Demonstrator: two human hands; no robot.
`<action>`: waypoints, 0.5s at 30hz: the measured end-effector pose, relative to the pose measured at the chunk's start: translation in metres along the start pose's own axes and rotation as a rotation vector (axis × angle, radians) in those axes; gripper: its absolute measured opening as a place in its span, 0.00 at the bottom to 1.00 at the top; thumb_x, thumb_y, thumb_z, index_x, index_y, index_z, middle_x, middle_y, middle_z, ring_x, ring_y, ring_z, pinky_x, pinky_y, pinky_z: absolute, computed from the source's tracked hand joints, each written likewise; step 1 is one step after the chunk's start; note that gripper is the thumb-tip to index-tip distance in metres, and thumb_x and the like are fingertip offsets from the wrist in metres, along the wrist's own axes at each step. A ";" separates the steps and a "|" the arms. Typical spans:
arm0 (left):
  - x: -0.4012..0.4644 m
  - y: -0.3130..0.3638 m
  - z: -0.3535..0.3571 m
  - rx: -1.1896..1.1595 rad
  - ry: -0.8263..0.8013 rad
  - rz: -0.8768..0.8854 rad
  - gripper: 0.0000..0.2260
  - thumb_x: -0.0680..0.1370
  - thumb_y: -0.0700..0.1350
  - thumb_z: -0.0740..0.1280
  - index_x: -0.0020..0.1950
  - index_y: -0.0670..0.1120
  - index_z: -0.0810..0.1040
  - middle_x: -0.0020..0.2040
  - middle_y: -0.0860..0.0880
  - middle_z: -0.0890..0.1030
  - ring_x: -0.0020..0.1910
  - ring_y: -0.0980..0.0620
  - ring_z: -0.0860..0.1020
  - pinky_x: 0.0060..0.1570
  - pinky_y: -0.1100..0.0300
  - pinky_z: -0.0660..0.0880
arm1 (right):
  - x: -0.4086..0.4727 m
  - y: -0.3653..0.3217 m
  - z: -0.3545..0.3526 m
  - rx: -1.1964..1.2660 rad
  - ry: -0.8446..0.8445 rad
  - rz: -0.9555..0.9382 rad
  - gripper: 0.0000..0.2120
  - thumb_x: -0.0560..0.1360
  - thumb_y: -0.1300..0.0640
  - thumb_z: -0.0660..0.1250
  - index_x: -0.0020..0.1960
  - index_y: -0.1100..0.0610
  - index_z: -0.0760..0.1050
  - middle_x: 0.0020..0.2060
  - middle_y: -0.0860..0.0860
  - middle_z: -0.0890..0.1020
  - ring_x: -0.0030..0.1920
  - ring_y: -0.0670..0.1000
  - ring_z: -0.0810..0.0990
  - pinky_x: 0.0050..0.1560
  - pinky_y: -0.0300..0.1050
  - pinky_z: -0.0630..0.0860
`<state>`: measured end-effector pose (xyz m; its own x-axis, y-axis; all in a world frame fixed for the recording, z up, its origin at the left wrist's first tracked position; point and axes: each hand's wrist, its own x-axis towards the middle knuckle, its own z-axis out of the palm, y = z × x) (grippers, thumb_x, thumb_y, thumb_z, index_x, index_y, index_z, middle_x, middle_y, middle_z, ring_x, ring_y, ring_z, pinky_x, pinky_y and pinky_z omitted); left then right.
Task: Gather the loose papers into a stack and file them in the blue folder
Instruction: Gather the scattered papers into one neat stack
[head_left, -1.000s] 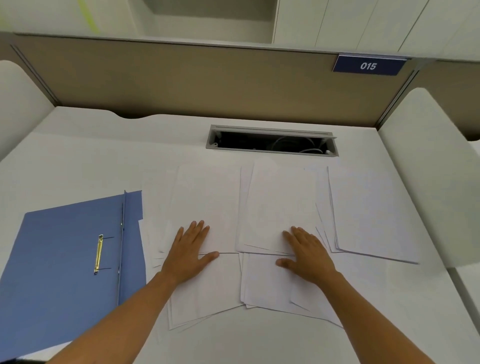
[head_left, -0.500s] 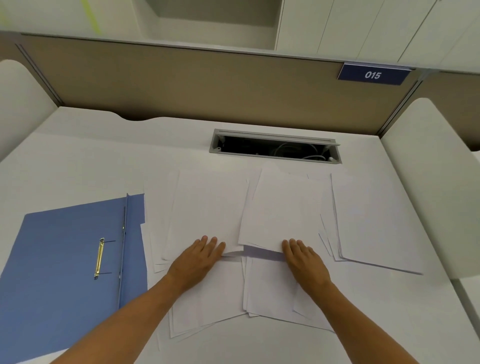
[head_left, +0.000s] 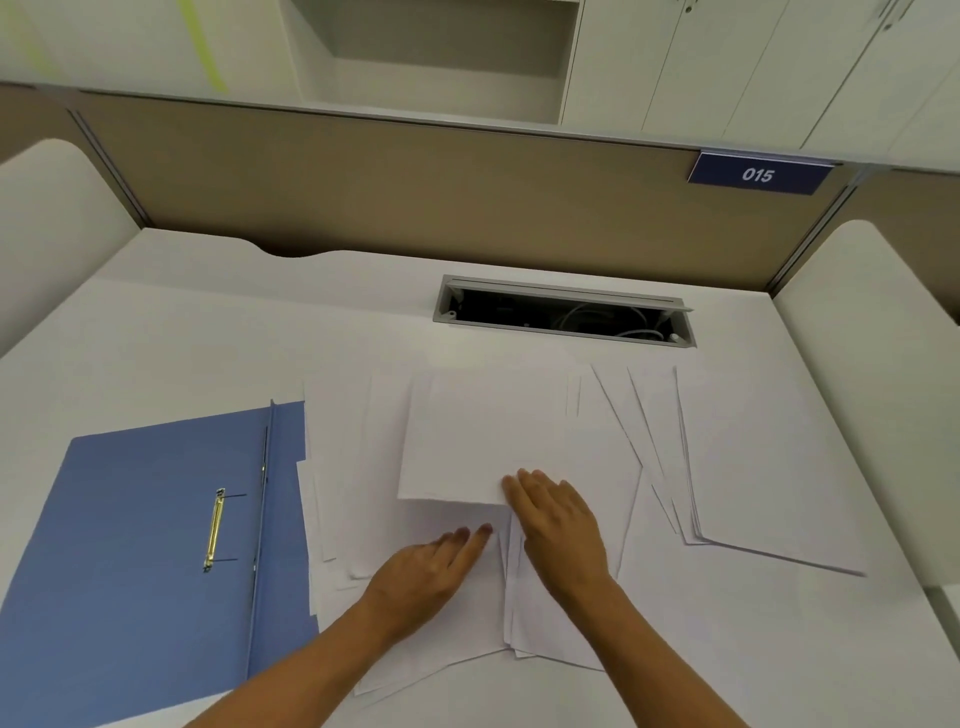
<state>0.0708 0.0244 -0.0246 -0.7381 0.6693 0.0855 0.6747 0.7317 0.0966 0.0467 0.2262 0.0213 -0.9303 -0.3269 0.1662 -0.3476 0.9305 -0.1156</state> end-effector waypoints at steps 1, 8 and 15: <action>-0.004 0.005 0.002 -0.002 0.019 0.013 0.54 0.64 0.40 0.79 0.78 0.41 0.45 0.53 0.44 0.84 0.41 0.51 0.85 0.34 0.62 0.81 | -0.001 -0.006 0.003 0.020 -0.019 -0.029 0.32 0.55 0.70 0.78 0.59 0.59 0.80 0.54 0.57 0.84 0.53 0.58 0.84 0.52 0.58 0.81; -0.031 0.015 0.002 -0.089 0.113 -0.038 0.39 0.64 0.45 0.79 0.70 0.44 0.65 0.53 0.48 0.85 0.44 0.54 0.85 0.42 0.60 0.82 | -0.023 -0.017 0.027 0.265 -0.206 -0.066 0.23 0.72 0.60 0.68 0.66 0.46 0.73 0.70 0.45 0.71 0.72 0.48 0.66 0.73 0.61 0.59; -0.042 0.015 0.001 -0.204 0.104 -0.146 0.55 0.62 0.43 0.81 0.78 0.45 0.46 0.52 0.52 0.84 0.41 0.57 0.83 0.37 0.65 0.80 | -0.045 -0.021 0.016 1.173 0.062 0.892 0.17 0.75 0.55 0.67 0.62 0.48 0.70 0.63 0.50 0.74 0.62 0.53 0.74 0.60 0.49 0.74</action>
<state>0.1118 0.0075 -0.0275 -0.8310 0.5337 0.1567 0.5543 0.7715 0.3122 0.0940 0.2183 0.0001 -0.8868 0.3050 -0.3473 0.4031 0.1427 -0.9040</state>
